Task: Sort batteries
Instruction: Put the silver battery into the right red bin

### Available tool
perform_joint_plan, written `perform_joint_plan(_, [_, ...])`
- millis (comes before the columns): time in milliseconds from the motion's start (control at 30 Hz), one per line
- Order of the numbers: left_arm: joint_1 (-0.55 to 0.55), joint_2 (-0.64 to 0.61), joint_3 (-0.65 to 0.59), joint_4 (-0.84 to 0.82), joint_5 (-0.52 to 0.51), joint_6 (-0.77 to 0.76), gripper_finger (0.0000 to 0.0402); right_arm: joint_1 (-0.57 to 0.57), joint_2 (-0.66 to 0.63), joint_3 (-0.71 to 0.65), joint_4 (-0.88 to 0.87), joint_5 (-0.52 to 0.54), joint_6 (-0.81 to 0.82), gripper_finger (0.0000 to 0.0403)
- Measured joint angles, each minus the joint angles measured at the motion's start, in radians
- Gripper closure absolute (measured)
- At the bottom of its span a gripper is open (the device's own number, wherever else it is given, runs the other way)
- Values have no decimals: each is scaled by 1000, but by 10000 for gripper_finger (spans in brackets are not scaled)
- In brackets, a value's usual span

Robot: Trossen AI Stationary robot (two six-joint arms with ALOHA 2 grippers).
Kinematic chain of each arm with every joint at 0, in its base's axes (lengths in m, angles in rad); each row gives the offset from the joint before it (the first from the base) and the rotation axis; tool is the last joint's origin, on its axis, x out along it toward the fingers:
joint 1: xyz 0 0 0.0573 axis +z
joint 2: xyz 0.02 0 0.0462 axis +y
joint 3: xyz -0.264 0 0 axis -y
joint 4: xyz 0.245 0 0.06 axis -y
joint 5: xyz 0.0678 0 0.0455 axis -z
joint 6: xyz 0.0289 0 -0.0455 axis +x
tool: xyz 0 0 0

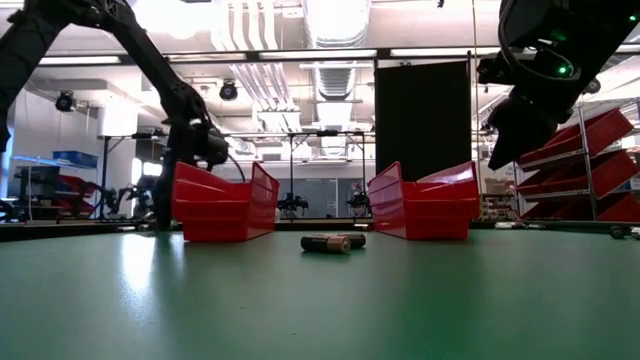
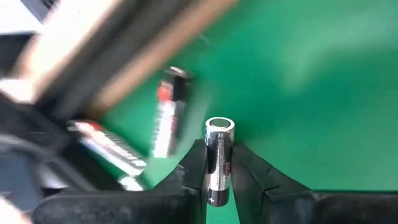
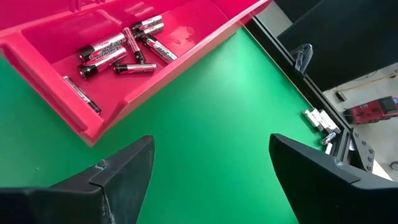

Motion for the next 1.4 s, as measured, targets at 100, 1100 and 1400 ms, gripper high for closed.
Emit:
perform_joint_plan(100, [1, -29, 42, -14, -3, -1, 374, 0, 0, 0, 0, 0, -9, 90])
perform_joint_plan(1100, [-475, -575, 45, 190, 76, -206, 372, 47, -11, 196, -164, 170, 37, 108])
perform_joint_plan(1400, [-672, -513, 52, 295, 70, -329, 372, 187, -11, 282, -240, 189, 116, 125])
